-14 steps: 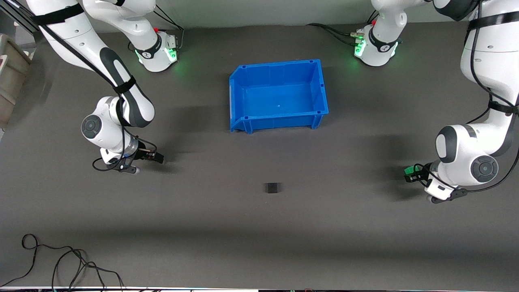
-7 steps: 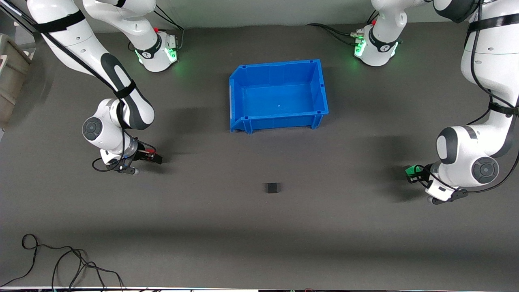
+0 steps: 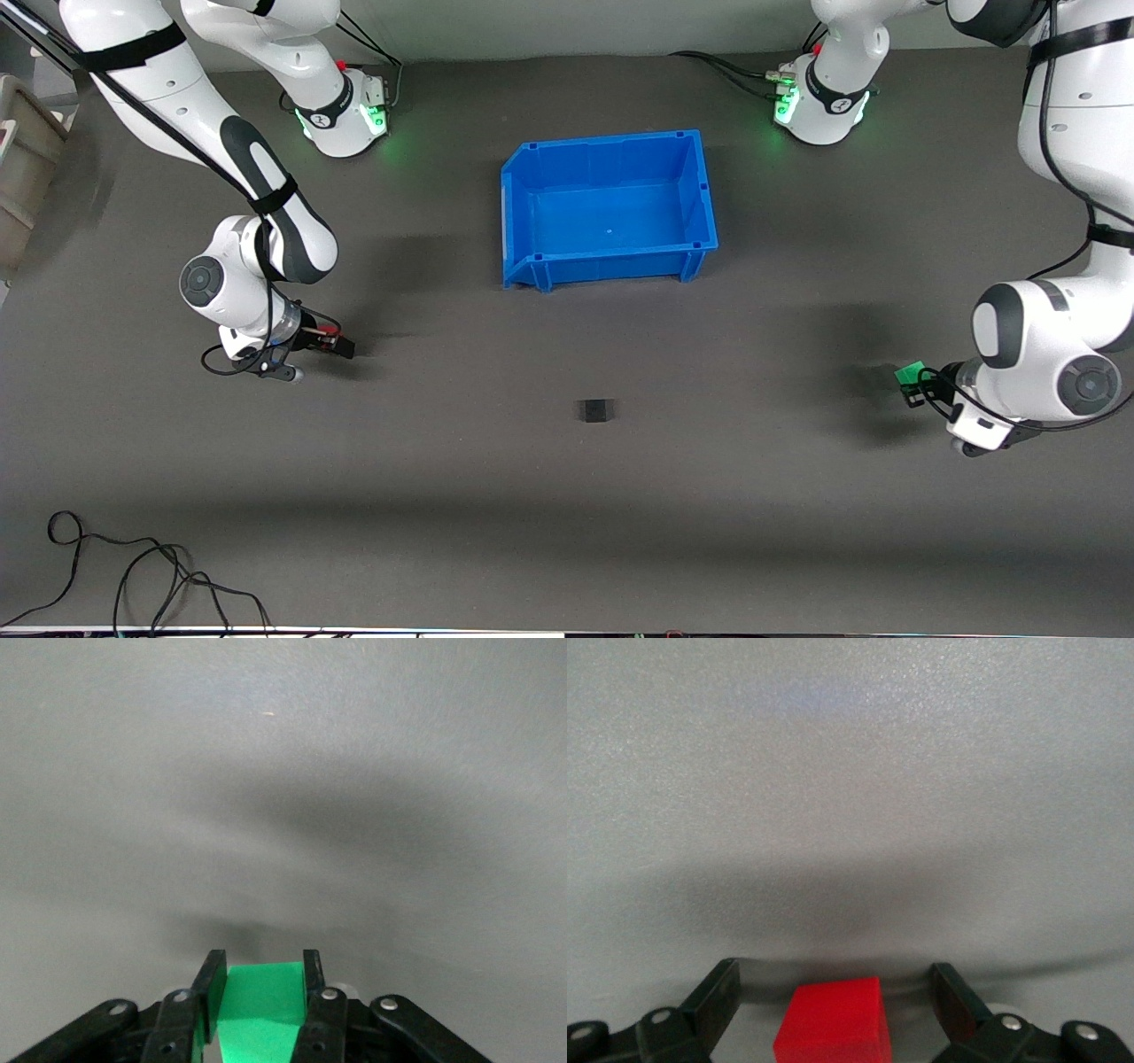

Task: Attach green and red cubes to black cube
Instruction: 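Lower the left gripper onto the green cube and close it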

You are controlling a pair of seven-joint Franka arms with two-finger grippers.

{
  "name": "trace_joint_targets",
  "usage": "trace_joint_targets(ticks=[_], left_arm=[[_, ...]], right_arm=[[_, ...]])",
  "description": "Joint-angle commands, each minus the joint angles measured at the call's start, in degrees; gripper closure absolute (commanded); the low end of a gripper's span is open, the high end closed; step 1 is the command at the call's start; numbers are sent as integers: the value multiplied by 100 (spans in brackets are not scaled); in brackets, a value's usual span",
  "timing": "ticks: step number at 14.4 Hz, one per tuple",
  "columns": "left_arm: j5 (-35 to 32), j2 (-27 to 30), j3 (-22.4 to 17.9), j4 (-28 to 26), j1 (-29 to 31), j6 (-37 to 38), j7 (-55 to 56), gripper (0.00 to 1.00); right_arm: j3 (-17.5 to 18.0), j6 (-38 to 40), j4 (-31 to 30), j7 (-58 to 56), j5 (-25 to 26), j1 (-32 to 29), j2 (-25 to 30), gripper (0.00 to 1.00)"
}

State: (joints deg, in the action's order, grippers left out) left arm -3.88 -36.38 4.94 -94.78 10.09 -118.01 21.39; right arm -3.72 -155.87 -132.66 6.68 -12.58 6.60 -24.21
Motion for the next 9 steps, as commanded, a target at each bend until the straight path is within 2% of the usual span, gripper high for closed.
trace_joint_targets(ticks=[1, 4, 8, 9], left_arm=[[159, 17, 33, 424, -366, 401, 1084, 100], [186, -36, 68, 811, -639, 682, 2252, 100], [634, -62, 130, 996, -833, 604, 3448, 100], [634, -123, 130, 1075, -877, 595, 3747, 100]], right_arm=[[-15, 153, 3, -61, -104, 43, 74, 2], [-15, 180, 3, -61, -104, 52, 110, 2], [-15, 224, 12, -52, -104, 52, 136, 2], [-15, 224, 12, -52, -104, 43, 136, 7]])
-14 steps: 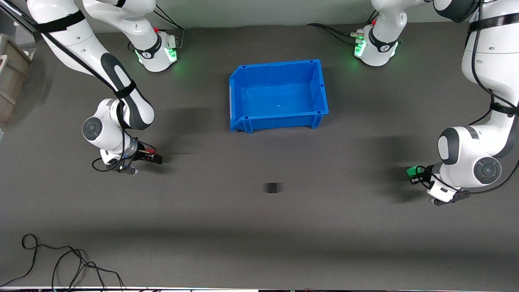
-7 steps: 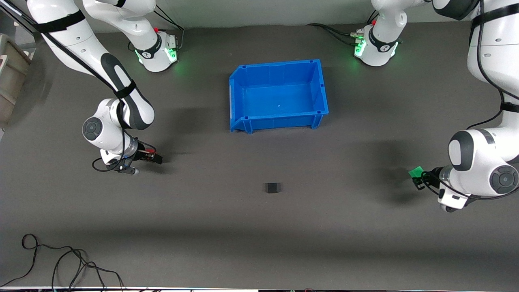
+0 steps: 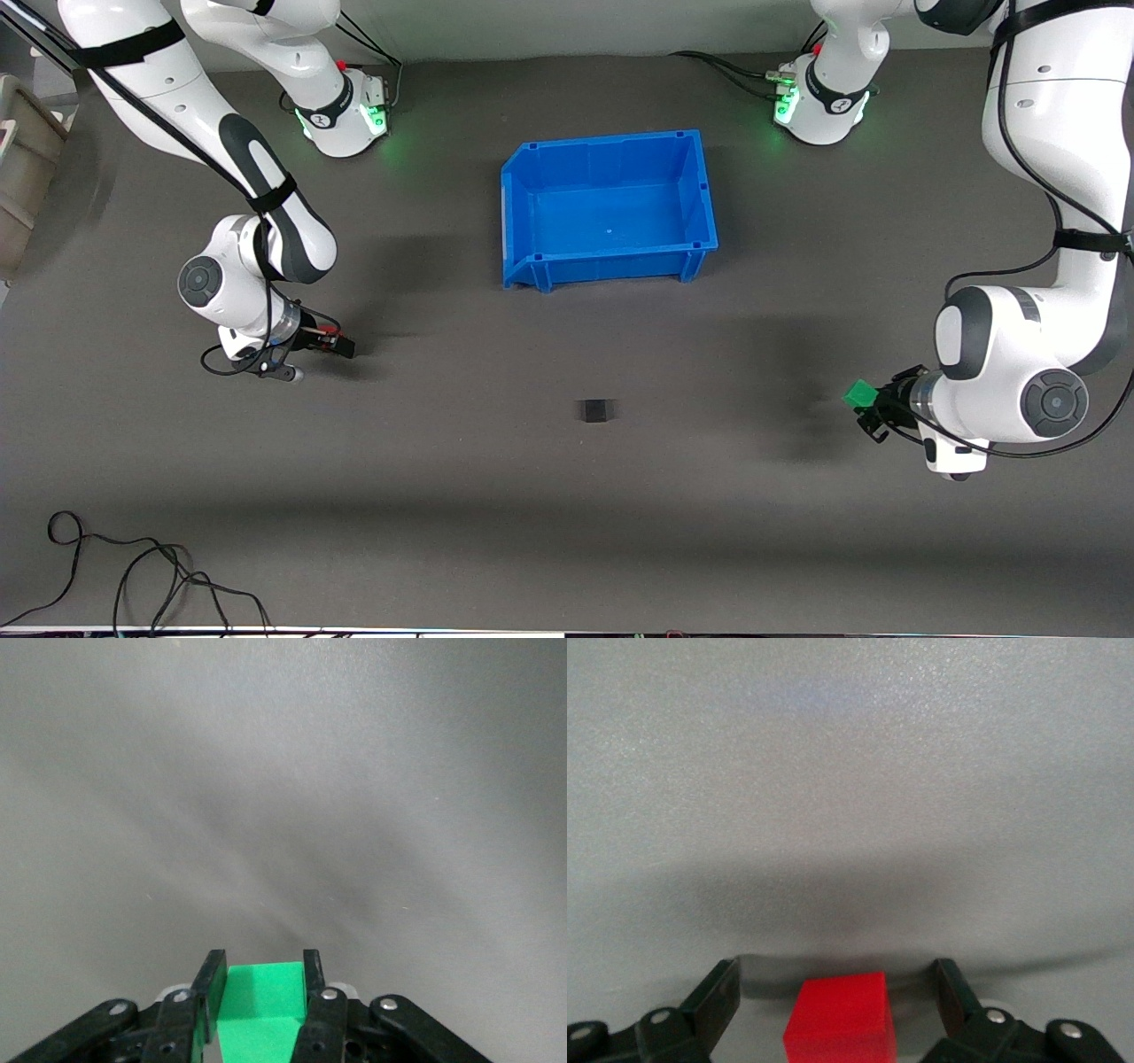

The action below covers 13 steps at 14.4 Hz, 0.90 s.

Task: Attach green and red cubes to black cube
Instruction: 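Lower the left gripper onto the green cube and close it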

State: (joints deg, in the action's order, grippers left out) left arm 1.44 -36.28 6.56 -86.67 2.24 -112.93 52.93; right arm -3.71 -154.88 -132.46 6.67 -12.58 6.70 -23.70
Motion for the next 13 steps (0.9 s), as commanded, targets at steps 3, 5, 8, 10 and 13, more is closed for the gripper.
trace_joint_targets(ticks=[3, 5, 8, 10, 13], left_arm=[[85, -370, -32, 597, -338, 86, 1490, 100], [84, -476, -41, 712, -523, 78, 1781, 100], [102, -485, -41, 730, -523, 78, 1870, 100], [111, -477, -41, 739, -523, 78, 1879, 100], [198, -476, -41, 861, -506, 78, 2089, 100]], right_arm=[[-15, 133, -16, -34, -104, 33, 68, 63], [-15, 160, -16, -34, -104, 25, 41, 77], [-6, 229, -16, -43, -104, 60, 15, 88], [-6, 239, -16, -43, -104, 69, 15, 100], [-15, 379, 1, -8, -104, 60, 102, 100]])
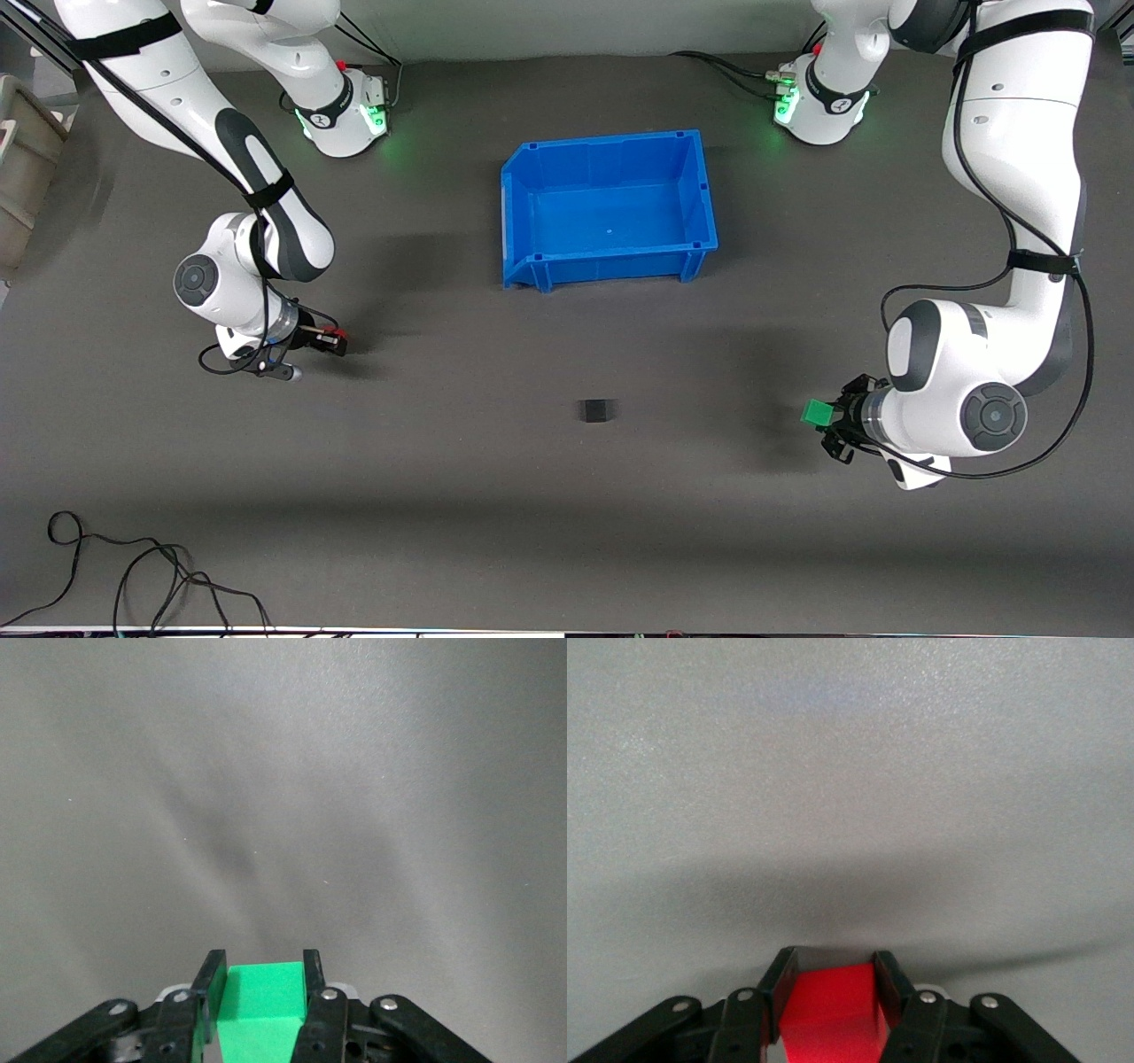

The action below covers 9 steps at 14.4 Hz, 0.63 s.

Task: Attach green and red cubes to black cube
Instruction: 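Carry the red cube while the left gripper carries the green cube toward the black cube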

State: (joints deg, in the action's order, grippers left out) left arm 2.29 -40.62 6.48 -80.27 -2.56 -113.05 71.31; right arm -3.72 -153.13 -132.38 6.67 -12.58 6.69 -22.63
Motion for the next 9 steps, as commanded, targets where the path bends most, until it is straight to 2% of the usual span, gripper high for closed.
trace_joint_targets(ticks=[1, 4, 6, 9], left_arm=[[140, -52, -33, 274, -34, 81, 565, 100], [140, -95, -24, 389, -113, -67, 1252, 100], [140, -200, -24, 380, -245, -374, 1621, 100], [149, -359, -24, 380, -473, -648, 2218, 100]], right_arm=[[-6, 309, 19, 71, -121, 60, 108, 100], [-15, 792, 142, 543, -148, 51, 469, 100], [28, 1221, 588, 1377, -166, 86, 557, 100], [55, 3064, 1808, 2738, -226, 95, 357, 100]])
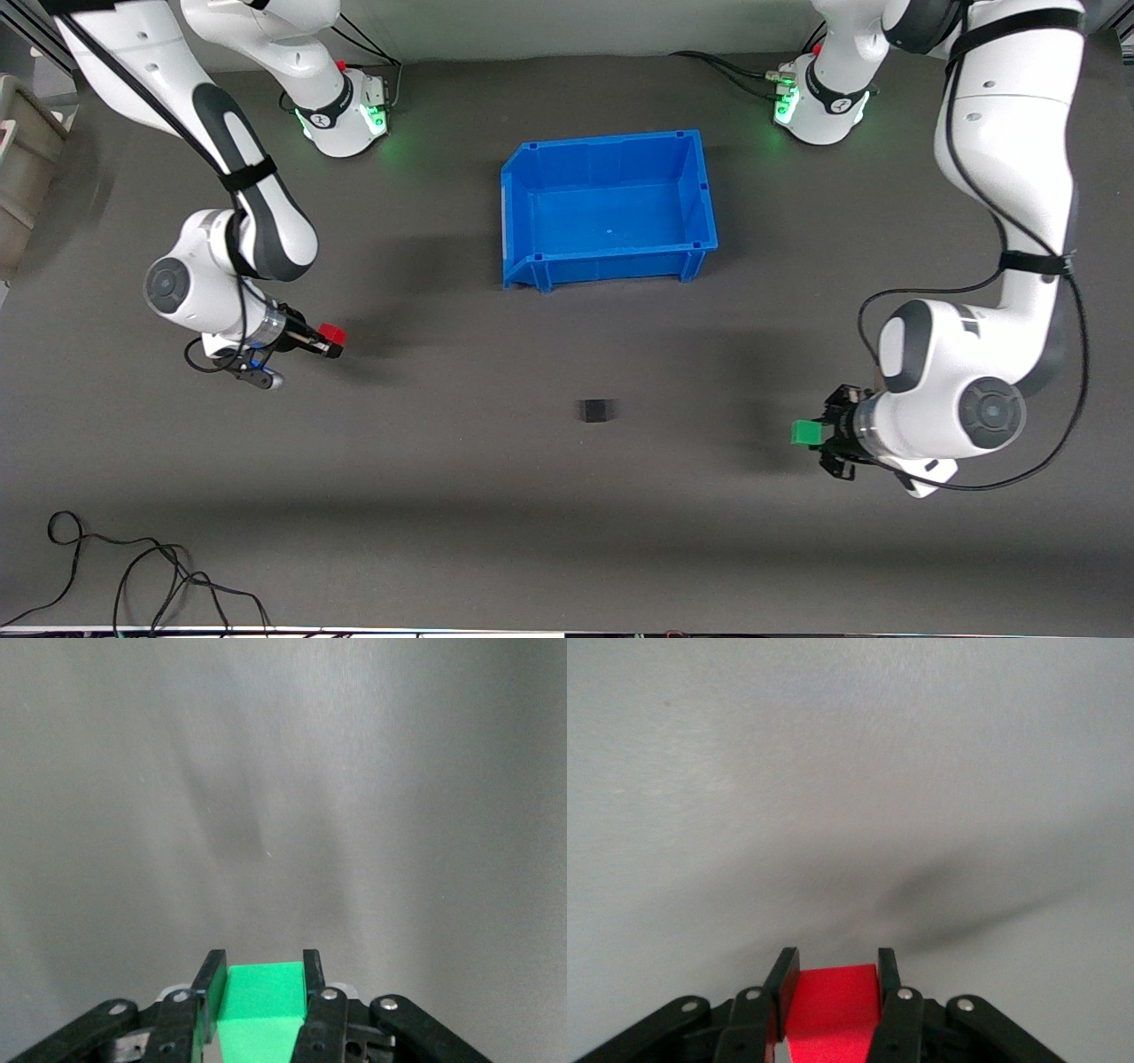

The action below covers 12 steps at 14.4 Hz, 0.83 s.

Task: Attach green and red cubes to black cube
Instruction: 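Carry the red cube while the left gripper carries the green cube toward the black cube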

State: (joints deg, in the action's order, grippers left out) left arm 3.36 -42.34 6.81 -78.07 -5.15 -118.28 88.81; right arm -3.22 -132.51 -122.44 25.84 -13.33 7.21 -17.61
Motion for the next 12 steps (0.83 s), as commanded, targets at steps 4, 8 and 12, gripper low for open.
trace_joint_targets(ticks=[4, 8, 12], left_arm=[[33, -459, -57, 160, -794, -791, 1198, 100], [33, -574, -65, 169, -1111, -864, 1716, 100], [24, -653, -65, 117, -1410, -864, 2350, 100]], right_arm=[[23, 1852, 1811, 2658, -443, 360, -409, 100], [14, 1826, 2689, 5136, -768, 1018, -1085, 100], [6, 1519, 3427, 6835, -742, 1730, -1788, 100]])
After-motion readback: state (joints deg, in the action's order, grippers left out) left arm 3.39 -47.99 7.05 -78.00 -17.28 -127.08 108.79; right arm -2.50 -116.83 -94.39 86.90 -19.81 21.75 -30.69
